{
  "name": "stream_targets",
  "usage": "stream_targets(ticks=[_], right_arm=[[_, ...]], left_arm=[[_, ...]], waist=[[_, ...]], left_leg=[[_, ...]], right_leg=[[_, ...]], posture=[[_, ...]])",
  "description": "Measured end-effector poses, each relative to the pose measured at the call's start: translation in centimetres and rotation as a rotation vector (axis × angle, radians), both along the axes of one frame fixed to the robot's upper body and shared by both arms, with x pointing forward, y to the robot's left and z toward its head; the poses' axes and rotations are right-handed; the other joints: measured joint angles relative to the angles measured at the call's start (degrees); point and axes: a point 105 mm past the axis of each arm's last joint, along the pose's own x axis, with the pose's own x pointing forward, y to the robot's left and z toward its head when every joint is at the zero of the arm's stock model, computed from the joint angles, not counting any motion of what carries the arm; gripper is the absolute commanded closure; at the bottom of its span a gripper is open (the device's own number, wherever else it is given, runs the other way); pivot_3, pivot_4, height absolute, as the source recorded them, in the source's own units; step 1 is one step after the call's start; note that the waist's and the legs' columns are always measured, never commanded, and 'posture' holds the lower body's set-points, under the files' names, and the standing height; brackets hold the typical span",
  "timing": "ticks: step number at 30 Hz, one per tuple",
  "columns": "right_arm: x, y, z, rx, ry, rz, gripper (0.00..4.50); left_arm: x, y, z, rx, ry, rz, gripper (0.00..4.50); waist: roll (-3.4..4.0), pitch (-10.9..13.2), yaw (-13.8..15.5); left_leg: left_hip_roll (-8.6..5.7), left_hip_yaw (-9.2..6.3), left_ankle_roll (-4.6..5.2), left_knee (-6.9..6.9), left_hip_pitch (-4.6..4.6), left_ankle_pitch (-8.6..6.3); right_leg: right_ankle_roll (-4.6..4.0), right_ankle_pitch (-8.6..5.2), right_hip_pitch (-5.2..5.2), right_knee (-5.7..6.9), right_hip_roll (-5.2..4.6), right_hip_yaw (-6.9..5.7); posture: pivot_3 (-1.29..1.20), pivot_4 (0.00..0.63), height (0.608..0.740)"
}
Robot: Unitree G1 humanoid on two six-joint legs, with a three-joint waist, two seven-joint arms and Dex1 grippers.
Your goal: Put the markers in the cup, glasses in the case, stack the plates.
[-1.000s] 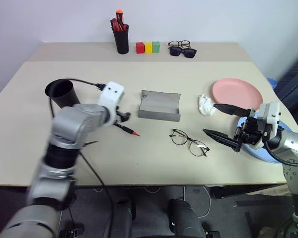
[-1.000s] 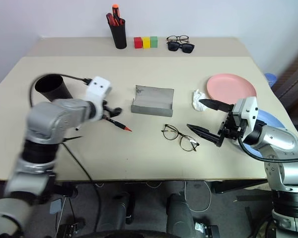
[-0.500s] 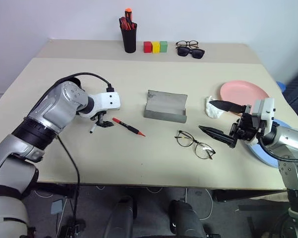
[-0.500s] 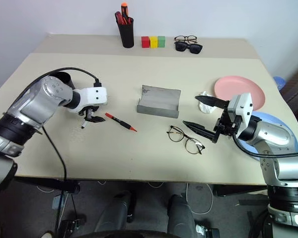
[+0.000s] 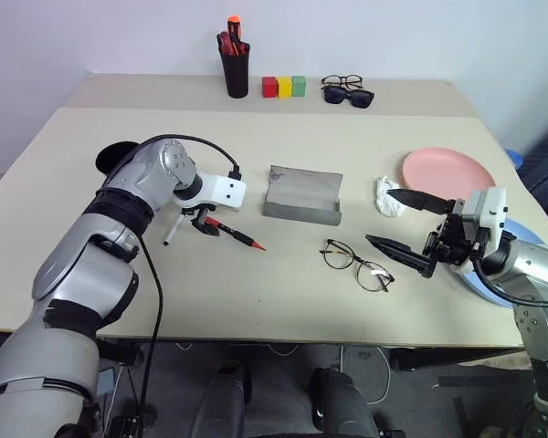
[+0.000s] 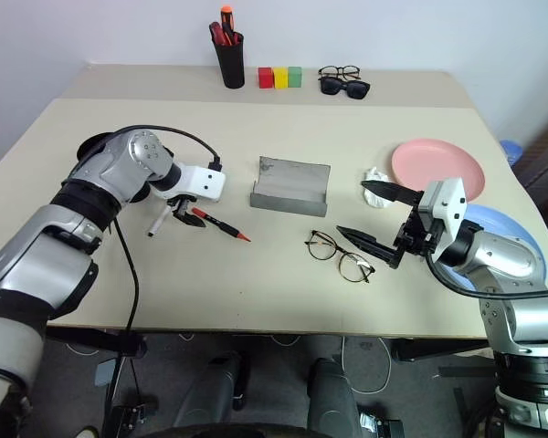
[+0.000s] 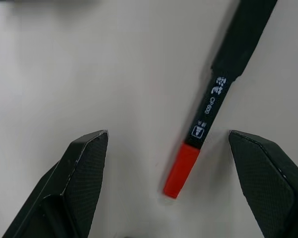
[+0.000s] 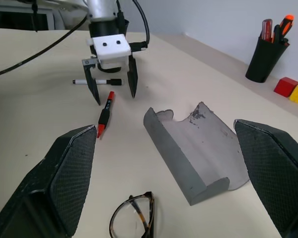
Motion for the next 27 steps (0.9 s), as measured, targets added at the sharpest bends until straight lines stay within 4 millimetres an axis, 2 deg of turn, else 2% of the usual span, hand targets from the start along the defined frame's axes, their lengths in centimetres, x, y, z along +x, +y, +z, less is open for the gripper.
stream_targets(ticks=[5,15,17,23,24,25,27], right_arm=[[-0.4,-0.4,-0.2,0.005,0.006,-0.030,0.00],[-0.7,-0.5,-0.4,0.004,0.005,-0.052,0.00],[-0.7,-0.5,-0.3,0.004,0.003,-0.052,0.00],[0.0,-0.6,0.2,0.012,-0.013,-0.046,0.00],[0.2,-0.6,0.1,0.012,-0.011,-0.042,0.00],[0.3,-0.6,0.1,0.013,-0.008,-0.040,0.00],[0.5,-0.5,0.0,0.013,-0.010,-0.032,0.00]], left_arm=[[-0.4,-0.3,-0.6,0.060,0.048,-0.062,4.48],[-0.9,-0.2,-0.6,0.092,0.086,-0.107,4.48],[-1.3,0.6,-0.6,0.098,0.107,-0.111,4.48],[-2.1,4.7,-0.4,0.142,0.110,-0.072,4.48],[-2.1,5.2,-0.3,0.148,0.106,-0.066,3.67],[-2.1,5.4,-0.2,0.152,0.102,-0.062,3.41],[-2.2,5.8,-0.1,0.159,0.095,-0.058,2.43]], waist=[[0.01,-0.01,0.09],[0.00,0.00,0.02],[-0.01,0.00,-0.24],[-0.02,0.02,-0.25],[-0.04,0.03,-0.13],[-0.04,0.03,0.04],[-0.05,0.04,0.23]], left_leg=[[0.00,-0.01,0.00,0.01,0.10,0.00],[0.00,-0.02,0.00,0.03,0.10,0.00],[0.01,-0.02,0.00,0.00,0.12,0.00],[0.05,-0.02,0.00,0.00,0.10,0.00],[0.05,-0.02,0.00,0.01,0.10,0.00],[0.05,-0.02,0.00,0.01,0.09,0.00],[0.04,-0.02,0.00,0.03,0.07,0.00]], right_leg=[[0.00,0.00,0.09,0.02,0.00,0.00],[0.00,-0.01,0.11,0.03,-0.01,0.00],[0.00,0.00,0.08,0.06,0.00,0.00],[0.00,0.00,0.03,0.14,0.03,0.00],[0.00,0.00,0.03,0.13,0.03,0.00],[0.00,-0.01,0.04,0.12,0.03,0.00],[0.00,-0.01,0.08,0.08,0.02,0.00]], posture=[[0.00,0.150,0.740],[0.00,0.150,0.740],[0.00,0.150,0.740],[0.00,0.150,0.740],[0.00,0.150,0.740],[0.00,0.150,0.740],[0.00,0.150,0.740]])
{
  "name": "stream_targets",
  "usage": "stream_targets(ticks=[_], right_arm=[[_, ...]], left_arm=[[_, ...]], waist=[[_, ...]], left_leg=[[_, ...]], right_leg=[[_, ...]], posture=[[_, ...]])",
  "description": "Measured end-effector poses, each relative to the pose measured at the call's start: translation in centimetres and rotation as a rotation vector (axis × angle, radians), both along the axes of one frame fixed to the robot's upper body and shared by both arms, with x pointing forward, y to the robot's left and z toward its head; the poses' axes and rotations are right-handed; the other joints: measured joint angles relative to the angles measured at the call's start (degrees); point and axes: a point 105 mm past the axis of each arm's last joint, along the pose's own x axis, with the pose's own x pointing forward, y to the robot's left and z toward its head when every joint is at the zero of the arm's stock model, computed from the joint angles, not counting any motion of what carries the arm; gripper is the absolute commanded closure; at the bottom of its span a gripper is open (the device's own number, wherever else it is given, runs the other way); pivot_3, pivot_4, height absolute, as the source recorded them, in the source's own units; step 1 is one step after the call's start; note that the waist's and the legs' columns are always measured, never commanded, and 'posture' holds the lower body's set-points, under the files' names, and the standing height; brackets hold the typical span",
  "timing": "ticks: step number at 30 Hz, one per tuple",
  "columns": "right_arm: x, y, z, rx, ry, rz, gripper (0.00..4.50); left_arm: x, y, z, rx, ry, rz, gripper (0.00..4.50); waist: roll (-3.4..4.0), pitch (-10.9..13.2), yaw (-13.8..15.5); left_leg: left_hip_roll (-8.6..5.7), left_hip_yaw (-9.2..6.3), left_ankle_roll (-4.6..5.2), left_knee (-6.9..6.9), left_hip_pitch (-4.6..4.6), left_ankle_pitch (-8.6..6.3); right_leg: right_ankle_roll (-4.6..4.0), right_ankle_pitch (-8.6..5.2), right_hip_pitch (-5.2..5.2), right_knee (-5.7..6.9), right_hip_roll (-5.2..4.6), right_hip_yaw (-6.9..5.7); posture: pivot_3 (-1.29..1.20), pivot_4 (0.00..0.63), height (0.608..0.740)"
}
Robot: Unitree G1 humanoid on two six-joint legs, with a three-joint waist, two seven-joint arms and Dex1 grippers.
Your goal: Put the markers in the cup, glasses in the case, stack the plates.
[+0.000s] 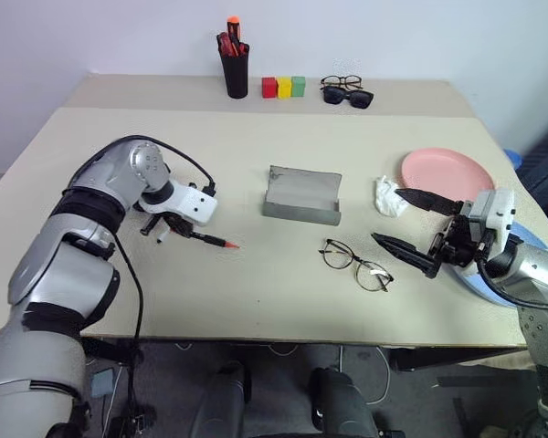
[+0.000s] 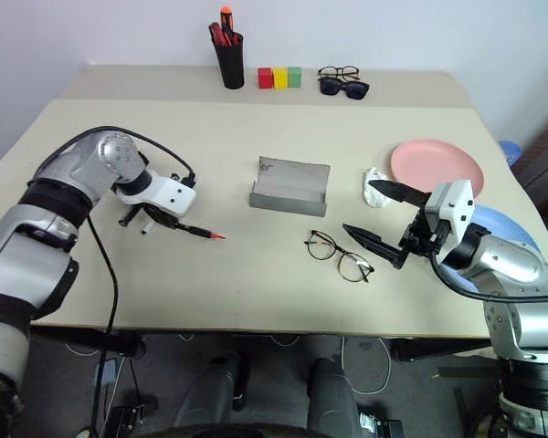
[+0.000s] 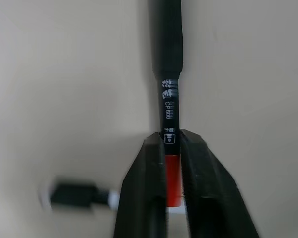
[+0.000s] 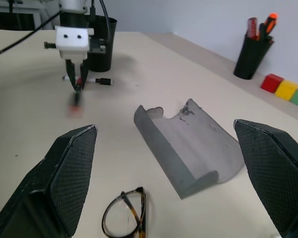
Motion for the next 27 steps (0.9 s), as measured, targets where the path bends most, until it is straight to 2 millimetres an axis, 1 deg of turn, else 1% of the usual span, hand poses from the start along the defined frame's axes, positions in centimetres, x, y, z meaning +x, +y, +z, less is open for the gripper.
stream_targets(ticks=[3,7,11,14,17,24,27], right_arm=[[0.1,0.2,0.0,-0.002,-0.004,0.015,0.00],[0.2,0.1,-0.1,-0.001,-0.002,0.011,0.00],[0.0,-0.1,-0.3,-0.001,0.003,0.000,0.00],[-0.3,-0.4,-0.3,-0.001,-0.002,-0.018,0.00],[-0.6,-0.5,-0.2,-0.003,-0.009,-0.029,0.00],[-0.8,-0.6,-0.2,-0.002,-0.014,-0.049,0.00],[-0.8,-0.6,-0.2,-0.001,-0.013,-0.056,0.00]], left_arm=[[-0.1,-0.7,-0.2,-0.004,0.003,-0.017,2.43],[-0.2,-3.0,0.1,-0.025,0.009,-0.087,2.43],[-0.6,-4.5,0.1,-0.030,0.026,-0.153,2.43],[-0.7,-4.7,0.1,-0.025,0.027,-0.183,2.43],[-0.6,-4.3,-0.1,-0.016,0.025,-0.210,2.43],[0.3,-3.4,1.8,0.055,-0.089,-0.340,2.43],[0.5,-3.4,1.8,0.079,-0.116,-0.403,2.43]], waist=[[-0.03,0.02,-0.02],[-0.04,0.02,-0.23],[-0.04,0.02,-0.42],[-0.04,0.02,-0.39],[-0.05,0.03,-0.25],[-0.06,0.03,-0.21],[-0.06,0.03,-0.21]], left_leg=[[-0.01,-0.01,0.00,0.00,0.00,0.00],[-0.01,-0.02,0.00,0.00,0.02,0.00],[0.01,-0.01,0.01,-0.02,0.07,0.00],[0.01,-0.01,0.01,-0.01,0.06,0.00],[0.01,-0.01,0.01,0.00,0.05,0.00],[0.00,0.00,0.00,0.00,0.04,0.00],[0.00,0.00,0.01,0.00,0.04,0.00]], right_leg=[[0.00,0.00,0.01,-0.01,0.00,0.00],[0.00,0.00,0.01,0.02,0.00,0.00],[0.01,0.00,-0.01,0.10,0.01,0.00],[0.01,0.00,-0.02,0.10,0.01,0.00],[0.01,0.00,-0.02,0.09,0.01,0.00],[0.01,0.00,-0.01,0.06,0.01,0.00],[0.01,0.00,0.00,0.06,0.01,0.00]], posture=[[0.00,0.150,0.740],[0.00,0.150,0.740],[0.00,0.150,0.740],[0.00,0.150,0.740],[0.00,0.150,0.740],[0.00,0.150,0.740],[0.00,0.150,0.740]])
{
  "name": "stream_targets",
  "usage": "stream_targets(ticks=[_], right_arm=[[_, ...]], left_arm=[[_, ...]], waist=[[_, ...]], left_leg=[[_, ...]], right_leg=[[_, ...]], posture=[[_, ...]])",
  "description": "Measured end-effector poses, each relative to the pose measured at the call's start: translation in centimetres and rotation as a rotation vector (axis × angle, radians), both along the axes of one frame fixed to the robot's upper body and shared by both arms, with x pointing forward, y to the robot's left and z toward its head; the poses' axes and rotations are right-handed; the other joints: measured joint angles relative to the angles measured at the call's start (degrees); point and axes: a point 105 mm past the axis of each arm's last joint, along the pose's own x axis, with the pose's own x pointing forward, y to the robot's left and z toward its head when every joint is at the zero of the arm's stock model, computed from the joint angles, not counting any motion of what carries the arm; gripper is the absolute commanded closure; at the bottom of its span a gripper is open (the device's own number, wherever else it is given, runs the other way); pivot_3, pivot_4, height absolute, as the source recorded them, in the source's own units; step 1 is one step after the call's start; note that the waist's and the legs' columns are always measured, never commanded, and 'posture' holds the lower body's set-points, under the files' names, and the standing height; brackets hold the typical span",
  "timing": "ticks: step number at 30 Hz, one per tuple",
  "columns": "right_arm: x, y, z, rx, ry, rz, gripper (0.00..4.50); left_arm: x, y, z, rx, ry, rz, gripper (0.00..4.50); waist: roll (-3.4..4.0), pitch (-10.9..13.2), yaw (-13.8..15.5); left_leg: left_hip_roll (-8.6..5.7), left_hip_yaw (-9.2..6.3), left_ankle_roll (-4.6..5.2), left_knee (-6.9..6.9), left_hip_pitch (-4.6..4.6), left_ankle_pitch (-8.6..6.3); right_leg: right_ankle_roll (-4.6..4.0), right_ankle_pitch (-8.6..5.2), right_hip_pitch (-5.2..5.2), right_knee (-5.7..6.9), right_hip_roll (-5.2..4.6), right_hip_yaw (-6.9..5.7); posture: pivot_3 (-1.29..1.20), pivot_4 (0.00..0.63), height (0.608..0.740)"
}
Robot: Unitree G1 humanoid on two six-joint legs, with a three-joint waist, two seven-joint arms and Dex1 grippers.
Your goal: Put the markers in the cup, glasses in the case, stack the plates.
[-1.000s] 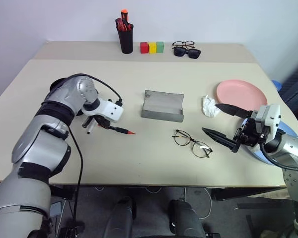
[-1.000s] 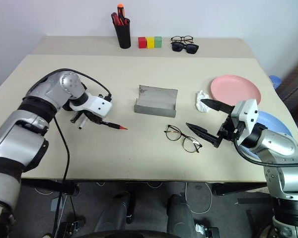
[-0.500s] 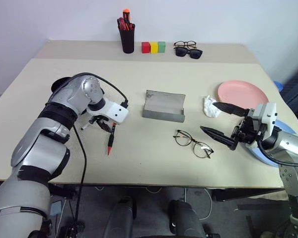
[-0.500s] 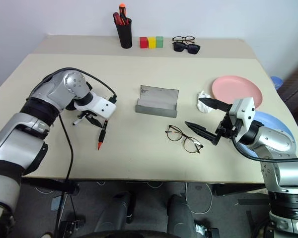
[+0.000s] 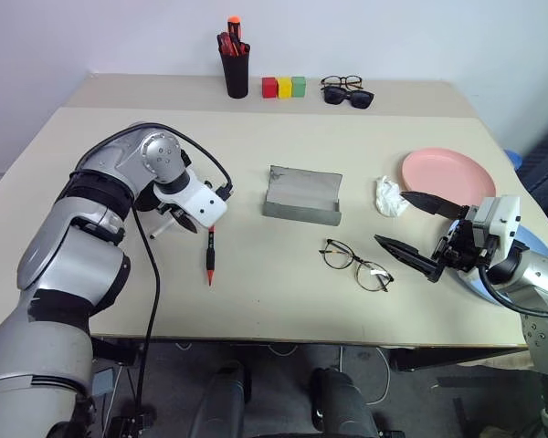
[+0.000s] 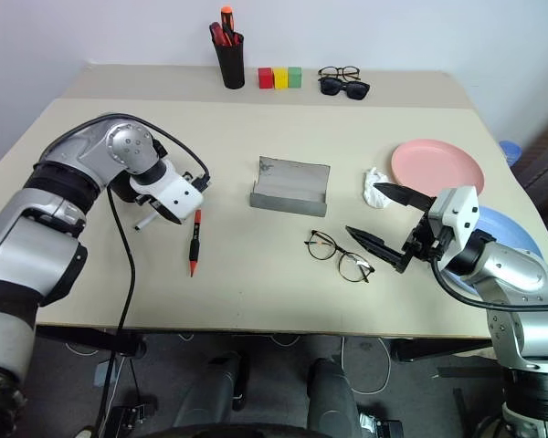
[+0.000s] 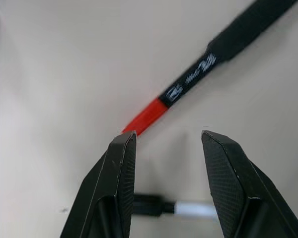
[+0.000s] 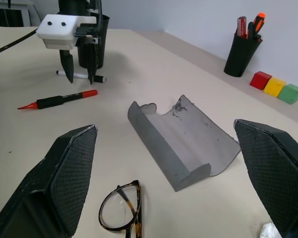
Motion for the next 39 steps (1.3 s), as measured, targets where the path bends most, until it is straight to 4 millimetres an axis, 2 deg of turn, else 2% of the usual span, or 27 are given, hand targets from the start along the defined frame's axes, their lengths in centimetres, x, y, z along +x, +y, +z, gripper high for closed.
stream_targets(ticks=[9,21,31,39], right_arm=[[-0.2,0.0,-0.1,0.000,0.000,-0.013,0.00],[-0.4,-0.3,0.1,0.000,-0.008,-0.033,0.00],[-0.4,-0.3,0.1,0.002,-0.010,-0.038,0.00],[-0.3,-0.3,0.2,0.002,-0.014,-0.037,0.00]], left_arm=[[-0.5,-1.2,-2.0,0.085,-0.055,-0.253,2.43],[-1.5,-1.8,-2.0,0.124,-0.056,-0.445,2.43],[-2.4,-2.8,-1.5,0.131,-0.037,-0.556,2.43],[-3.7,-2.6,-2.3,0.152,0.032,-0.597,2.43]], waist=[[-0.01,0.00,0.01],[-0.01,0.00,0.02],[-0.01,0.00,0.01],[0.00,0.00,-0.02]], left_leg=[[0.00,0.00,0.00,0.00,0.00,0.00],[0.00,0.01,-0.01,0.00,0.00,0.00],[0.00,0.00,0.00,0.00,0.01,0.00],[0.00,0.00,0.00,0.01,0.02,0.00]], right_leg=[[0.16,0.09,0.00,0.00,0.00,0.00],[0.14,0.08,0.01,0.00,0.00,0.00],[0.07,0.04,0.01,0.00,0.00,0.00],[0.05,0.04,0.01,0.02,0.00,0.01]], posture=[[0.00,0.150,0.740],[0.00,0.150,0.740],[0.00,0.150,0.740],[0.00,0.150,0.740]])
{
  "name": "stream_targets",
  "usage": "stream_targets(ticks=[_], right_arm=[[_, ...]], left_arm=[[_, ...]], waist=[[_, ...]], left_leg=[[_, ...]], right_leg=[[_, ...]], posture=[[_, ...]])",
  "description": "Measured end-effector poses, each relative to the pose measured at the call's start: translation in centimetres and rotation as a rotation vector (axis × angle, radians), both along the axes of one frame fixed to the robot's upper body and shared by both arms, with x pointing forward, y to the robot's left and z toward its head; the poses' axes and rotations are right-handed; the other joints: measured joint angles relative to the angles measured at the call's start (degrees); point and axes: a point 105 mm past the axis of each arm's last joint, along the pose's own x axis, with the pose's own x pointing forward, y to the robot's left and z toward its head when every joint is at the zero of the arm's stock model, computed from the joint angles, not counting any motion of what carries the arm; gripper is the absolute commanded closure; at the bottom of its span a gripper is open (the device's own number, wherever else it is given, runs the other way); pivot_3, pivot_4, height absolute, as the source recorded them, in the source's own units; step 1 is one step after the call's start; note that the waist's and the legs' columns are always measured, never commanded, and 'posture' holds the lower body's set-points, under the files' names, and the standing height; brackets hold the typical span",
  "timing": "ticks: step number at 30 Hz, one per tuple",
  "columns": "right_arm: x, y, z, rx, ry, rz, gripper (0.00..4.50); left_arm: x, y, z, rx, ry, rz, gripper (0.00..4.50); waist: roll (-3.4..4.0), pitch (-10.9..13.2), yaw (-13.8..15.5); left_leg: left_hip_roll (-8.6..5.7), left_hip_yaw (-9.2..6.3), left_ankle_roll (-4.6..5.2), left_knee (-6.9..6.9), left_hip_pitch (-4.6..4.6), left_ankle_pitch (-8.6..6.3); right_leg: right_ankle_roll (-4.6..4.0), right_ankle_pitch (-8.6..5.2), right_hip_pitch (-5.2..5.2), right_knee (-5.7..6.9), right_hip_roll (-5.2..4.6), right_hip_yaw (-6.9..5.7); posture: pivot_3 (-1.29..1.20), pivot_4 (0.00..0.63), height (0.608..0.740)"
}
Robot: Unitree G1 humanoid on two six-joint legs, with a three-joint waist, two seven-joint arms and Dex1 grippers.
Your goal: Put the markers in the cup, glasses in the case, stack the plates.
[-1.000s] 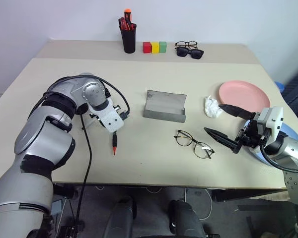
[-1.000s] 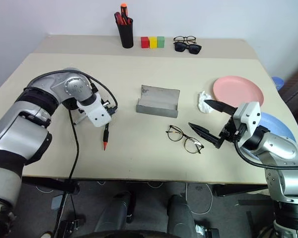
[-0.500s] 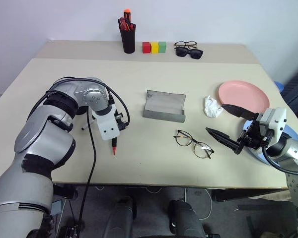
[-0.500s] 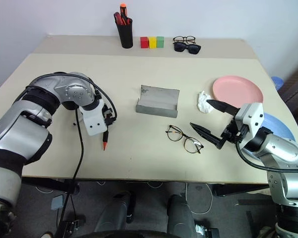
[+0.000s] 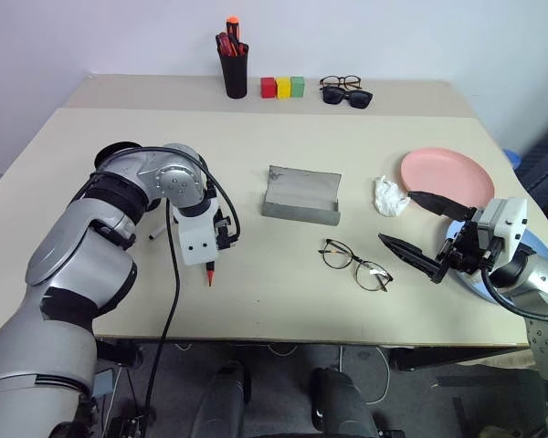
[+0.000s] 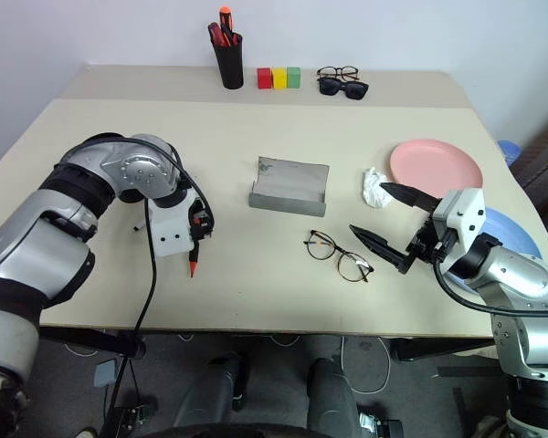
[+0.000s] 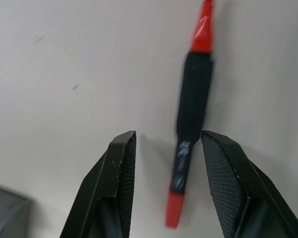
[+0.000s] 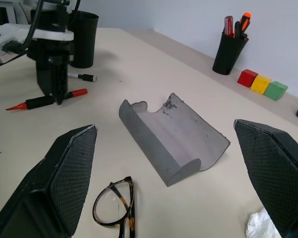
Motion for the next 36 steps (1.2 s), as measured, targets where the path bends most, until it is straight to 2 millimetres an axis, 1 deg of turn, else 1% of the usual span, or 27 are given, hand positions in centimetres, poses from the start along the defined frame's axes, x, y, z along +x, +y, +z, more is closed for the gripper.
stream_targets(ticks=[5,8,9,10,11,19,23,25,27,28,30,31,33,34,36], right_arm=[[0.0,0.0,0.1,0.000,-0.002,0.001,0.00],[0.0,0.0,0.1,0.000,-0.002,0.001,0.00],[0.0,0.0,0.1,0.000,-0.002,0.001,0.00],[0.0,0.0,0.1,0.000,-0.002,0.001,0.00],[0.0,0.0,0.1,0.000,-0.002,0.001,0.00],[0.0,0.0,0.0,0.005,0.001,0.003,0.00],[0.0,0.0,0.0,0.005,0.001,0.003,0.00],[0.0,0.0,0.0,0.006,0.001,0.002,0.00],[0.1,0.0,0.2,0.007,-0.005,0.004,0.00],[0.1,0.0,0.3,0.007,-0.009,0.004,0.00],[0.2,0.0,0.5,0.009,-0.016,0.006,0.00],[0.3,0.0,0.5,0.013,-0.015,0.003,0.00],[0.6,-0.1,0.7,0.026,-0.022,-0.001,0.00],[0.8,-0.1,1.1,0.045,-0.033,0.001,0.00],[1.0,0.1,2.1,0.079,-0.059,0.011,0.00]], left_arm=[[-0.5,0.1,-0.3,0.014,0.021,0.008,2.43],[-0.6,0.1,-0.2,0.024,0.020,0.007,3.20],[-0.6,0.0,-0.2,0.025,0.020,0.005,3.62],[-0.6,0.0,-0.2,0.026,0.021,0.005,4.17],[-0.6,0.0,-0.2,0.027,0.020,0.005,4.46],[-0.7,0.7,-0.3,0.046,0.010,0.008,4.46],[-0.8,0.6,-0.4,0.014,0.018,0.049,4.46],[-0.8,-0.1,-0.3,-0.052,0.043,0.108,4.46],[-0.6,-1.5,-0.1,-0.161,0.093,0.199,4.46],[-0.4,-2.4,0.5,-0.232,0.123,0.261,4.46],[0.3,-4.2,2.5,-0.394,0.183,0.384,4.46],[0.9,-5.3,4.2,-0.520,0.226,0.469,4.46],[1.9,-7.2,7.8,-0.743,0.273,0.563,4.46],[2.5,-8.0,10.1,-0.883,0.281,0.604,4.46],[3.6,-8.6,13.8,-1.129,0.273,0.666,4.46]], waist=[[0.00,0.00,0.00],[0.00,0.00,0.02],[0.00,0.00,0.02],[0.00,0.00,0.01],[0.00,0.00,0.01],[0.01,-0.01,-0.06],[0.05,-0.03,-0.04],[0.05,-0.03,-0.02],[0.03,-0.02,0.09],[0.01,-0.01,0.16],[-0.01,0.01,0.07],[-0.02,0.01,0.05],[-0.03,0.02,-0.03],[-0.03,0.02,-0.15],[0.00,0.00,-0.55]], left_leg=[[0.00,0.00,0.00,0.00,0.00,0.00],[0.00,0.00,0.00,0.02,0.00,0.00],[0.00,0.00,0.00,0.02,0.00,0.00],[0.00,0.00,0.00,0.02,0.00,0.00],[0.00,0.00,0.00,0.02,0.01,0.00],[0.00,0.00,0.00,0.01,0.05,0.00],[0.00,0.00,0.00,0.00,0.07,0.00],[0.00,-0.01,0.00,0.01,0.07,0.00],[0.00,-0.03,0.00,0.08,0.01,0.00],[0.00,-0.04,0.01,0.11,-0.03,0.00],[0.00,-0.05,0.02,0.15,-0.03,0.00],[0.00,-0.06,0.02,0.15,-0.04,0.00],[0.00,-0.08,0.02,0.16,-0.02,0.00],[0.00,-0.09,0.02,0.15,-0.01,0.00],[0.00,-0.08,0.04,0.08,0.10,-0.01]], right_leg=[[-0.06,-0.03,0.01,0.00,0.00,0.00],[-0.06,-0.03,0.02,-0.01,0.00,0.01],[-0.06,-0.03,0.03,-0.01,0.00,0.00],[-0.06,-0.03,0.03,-0.01,0.00,0.00],[-0.06,-0.03,0.03,0.00,0.00,0.00],[-0.06,-0.03,0.04,0.02,0.00,0.01],[-0.06,-0.03,0.06,0.01,0.00,0.02],[-0.06,-0.04,0.06,0.02,0.00,0.02],[-0.06,-0.04,0.07,0.02,0.00,0.01],[-0.06,-0.04,0.06,0.02,0.00,0.00],[-0.05,-0.04,0.07,0.02,0.00,0.00],[-0.04,-0.03,0.07,0.03,0.01,0.00],[0.13,0.03,0.07,0.06,0.02,-0.01],[0.17,0.04,0.07,0.07,0.02,-0.01],[0.23,0.05,0.08,0.11,0.02,0.00]], posture=[[0.00,0.150,0.740],[0.00,0.150,0.740],[0.00,0.150,0.740],[0.00,0.150,0.740],[0.00,0.150,0.740],[0.00,0.150,0.740],[0.00,0.150,0.740],[0.00,0.150,0.740],[0.00,0.150,0.740],[0.00,0.150,0.740],[0.00,0.150,0.740],[0.00,0.150,0.740],[0.00,0.150,0.740],[0.00,0.150,0.740],[0.00,0.150,0.740]])
